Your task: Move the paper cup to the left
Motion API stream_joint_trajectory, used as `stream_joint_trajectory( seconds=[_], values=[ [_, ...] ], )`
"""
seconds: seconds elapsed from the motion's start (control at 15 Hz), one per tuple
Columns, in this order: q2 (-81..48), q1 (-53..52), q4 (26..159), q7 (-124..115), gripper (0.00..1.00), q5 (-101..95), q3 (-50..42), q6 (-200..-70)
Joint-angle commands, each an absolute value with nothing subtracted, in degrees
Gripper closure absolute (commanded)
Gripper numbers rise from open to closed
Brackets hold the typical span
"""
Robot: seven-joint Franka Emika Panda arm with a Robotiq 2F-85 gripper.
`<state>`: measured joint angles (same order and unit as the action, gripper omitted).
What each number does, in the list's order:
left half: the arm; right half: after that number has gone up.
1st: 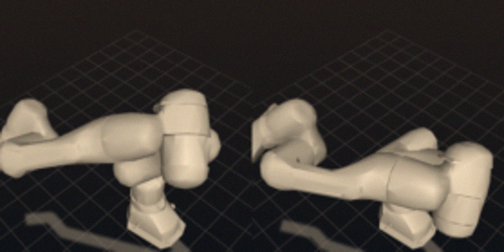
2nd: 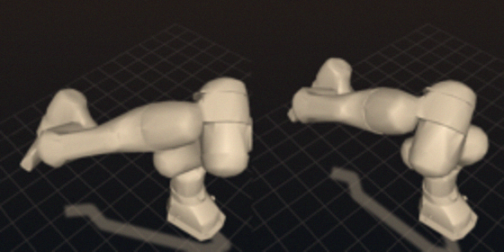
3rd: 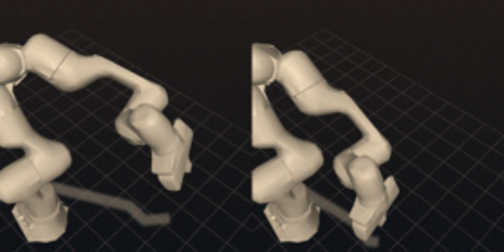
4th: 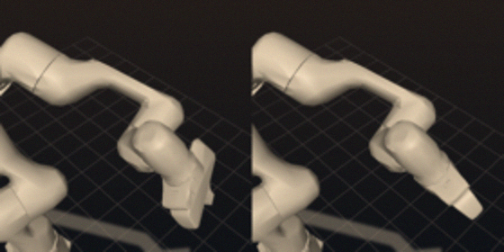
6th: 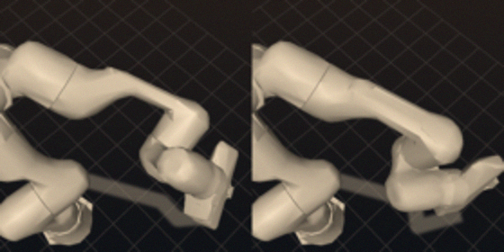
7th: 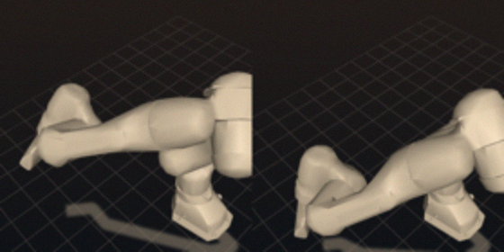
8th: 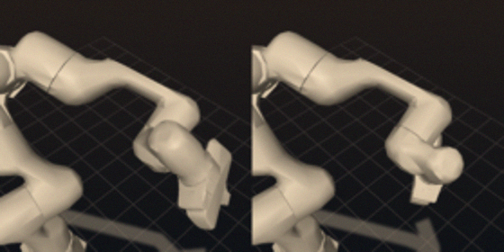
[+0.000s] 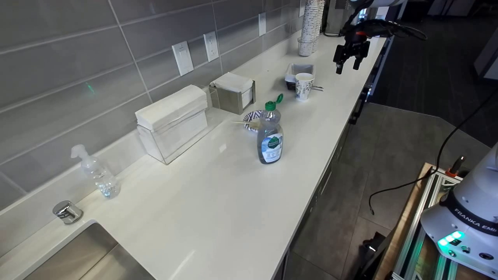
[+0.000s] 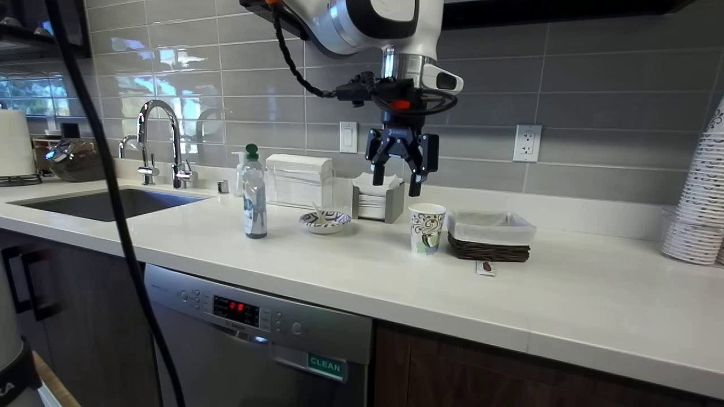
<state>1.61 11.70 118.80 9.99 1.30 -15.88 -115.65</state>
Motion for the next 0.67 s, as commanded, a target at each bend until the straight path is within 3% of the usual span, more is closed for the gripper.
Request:
stream_joint_trajectory(
  seconds=[0.0, 0.6],
  values=[
    [0.92, 12.53, 118.23, 10.04, 0.0, 1.57, -15.18, -115.45],
    [-3.95, 12.88, 113.72, 5.83, 0.0, 5.66, -15.14, -116.22]
  ],
)
